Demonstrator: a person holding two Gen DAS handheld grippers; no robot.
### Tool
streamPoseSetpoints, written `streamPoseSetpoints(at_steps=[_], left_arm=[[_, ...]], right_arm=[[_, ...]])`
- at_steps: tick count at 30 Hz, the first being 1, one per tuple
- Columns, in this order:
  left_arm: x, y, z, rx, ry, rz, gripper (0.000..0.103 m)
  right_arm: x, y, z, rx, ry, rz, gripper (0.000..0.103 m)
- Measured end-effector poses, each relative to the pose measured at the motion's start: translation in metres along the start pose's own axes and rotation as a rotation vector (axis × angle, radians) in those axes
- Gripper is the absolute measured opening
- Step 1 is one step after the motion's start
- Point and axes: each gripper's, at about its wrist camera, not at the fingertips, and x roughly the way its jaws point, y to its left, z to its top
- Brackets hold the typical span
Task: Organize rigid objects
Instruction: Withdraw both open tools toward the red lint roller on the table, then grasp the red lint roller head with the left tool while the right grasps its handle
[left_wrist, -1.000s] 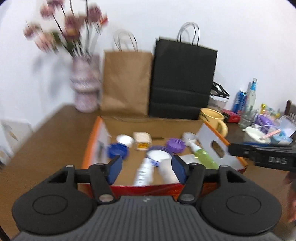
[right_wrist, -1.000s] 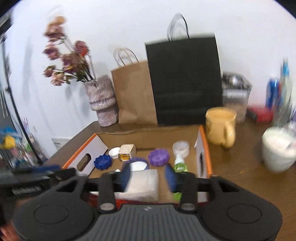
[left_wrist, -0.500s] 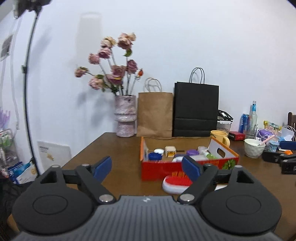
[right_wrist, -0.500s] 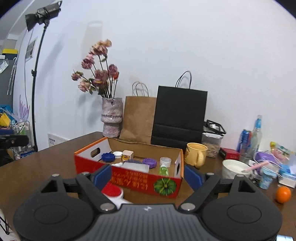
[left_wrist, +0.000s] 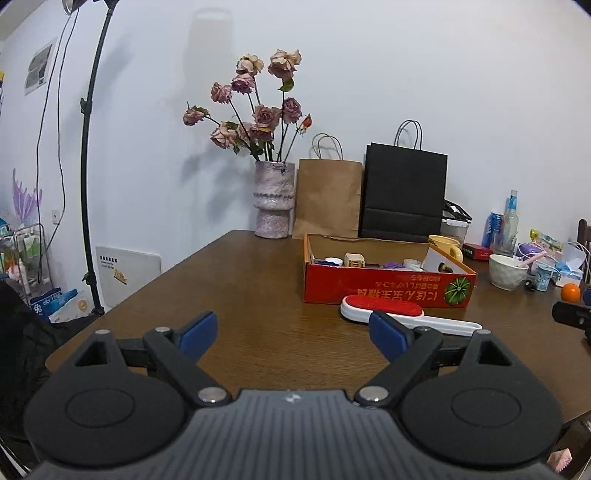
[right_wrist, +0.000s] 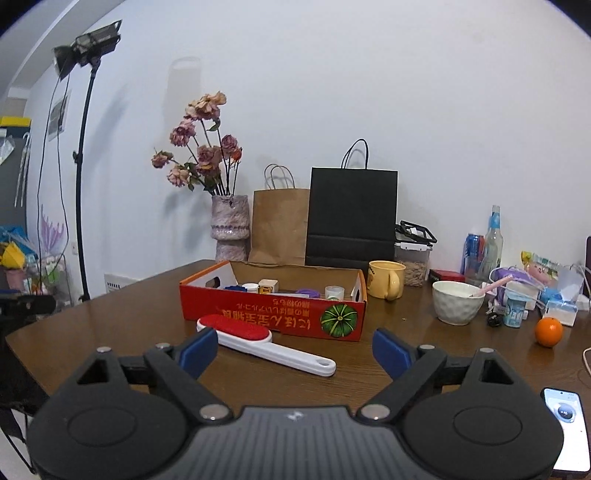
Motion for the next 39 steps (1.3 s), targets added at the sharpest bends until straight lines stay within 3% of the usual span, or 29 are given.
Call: streamPoseSetpoints(at_steps=[16,21,28,32,36,39], left_arm=[[0.048,-0.010,0.001,0.011,0.066,-0.026,0.091],[0.081,-0.014,0.003,0.022,0.108,-0.066,0.091],[0.139,-0.025,0.004,0.045,0.184,-0.124,0.089],[0.172,-0.029,0.011,0.046,0.215,-0.174,0.080],[0.207,-0.038,0.011,0.069,0.265,-0.184,0.073],[0.227,-0.043,0.013,0.075,0.292,-0.220,0.073]], right_arm=[[0.052,-0.019,-0.008,0.062,0.091,-0.001,0.088],[0.087,-0.029,-0.011,0.090,0.179,0.001,0.065],[0.130,-0.043,-0.015,0.117,0.244,-0.002,0.053],[0.155,-0.047,-0.014,0.114,0.270,-0.011,0.046],[0.180,-0.053,-0.015,0.124,0.317,-0.031,0.029],[0.195,-0.057,-0.016,0.135,0.341,-0.037,0.028]])
